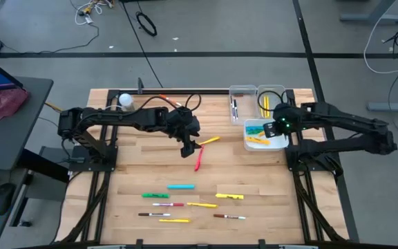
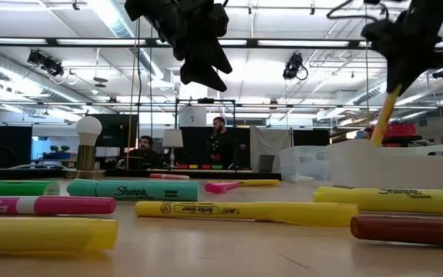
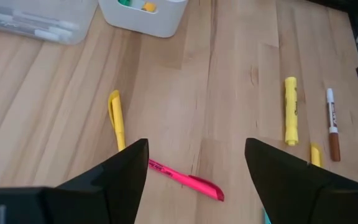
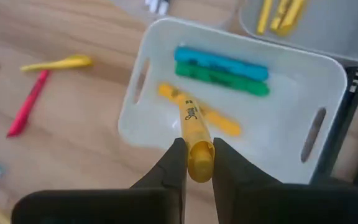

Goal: Pick & Place Markers
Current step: Put the dark yellow highlighter pen into the white bin

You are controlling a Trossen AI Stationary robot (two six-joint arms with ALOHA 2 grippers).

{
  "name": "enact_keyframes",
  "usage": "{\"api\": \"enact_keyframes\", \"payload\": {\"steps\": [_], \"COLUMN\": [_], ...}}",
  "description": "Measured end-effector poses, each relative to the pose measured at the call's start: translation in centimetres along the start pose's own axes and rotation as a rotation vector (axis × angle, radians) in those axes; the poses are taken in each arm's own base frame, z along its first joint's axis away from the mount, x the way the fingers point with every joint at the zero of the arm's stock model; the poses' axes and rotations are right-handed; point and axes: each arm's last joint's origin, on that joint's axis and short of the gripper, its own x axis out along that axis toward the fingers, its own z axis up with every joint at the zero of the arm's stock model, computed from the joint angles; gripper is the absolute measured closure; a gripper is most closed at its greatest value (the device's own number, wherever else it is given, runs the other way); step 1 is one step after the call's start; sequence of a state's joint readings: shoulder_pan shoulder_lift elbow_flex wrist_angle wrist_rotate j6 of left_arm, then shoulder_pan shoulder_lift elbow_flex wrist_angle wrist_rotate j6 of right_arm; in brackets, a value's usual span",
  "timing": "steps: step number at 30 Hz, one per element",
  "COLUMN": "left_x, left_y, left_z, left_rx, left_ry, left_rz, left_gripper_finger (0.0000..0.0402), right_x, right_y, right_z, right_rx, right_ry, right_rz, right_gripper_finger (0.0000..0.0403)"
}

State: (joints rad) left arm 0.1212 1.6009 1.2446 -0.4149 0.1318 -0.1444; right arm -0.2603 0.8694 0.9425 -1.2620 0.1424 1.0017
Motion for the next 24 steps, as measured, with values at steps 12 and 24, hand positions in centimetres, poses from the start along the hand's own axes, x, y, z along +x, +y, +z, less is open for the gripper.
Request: {"api": "enact_keyframes", "payload": {"steps": [12,24], "left_x": [0.0,0.0], "left_y": [0.0,0.0], "left_z": [0.0,0.0], "left_rx": [0.000,-0.001], "left_ry": [0.000,0.000], "left_rz": [0.000,0.000], "left_gripper_finger": [0.0131,0.0131], "right_x": [8.2,10.1], "right_y": [-1.0,-2.0], "right_z": [0.8,0.0], "right_rx": [0.117,0.145], "right_ry": [-0.026,0.030], "right_rz": [0.123,0.121], "right_gripper_finger": [0.0362,0.0284]}}
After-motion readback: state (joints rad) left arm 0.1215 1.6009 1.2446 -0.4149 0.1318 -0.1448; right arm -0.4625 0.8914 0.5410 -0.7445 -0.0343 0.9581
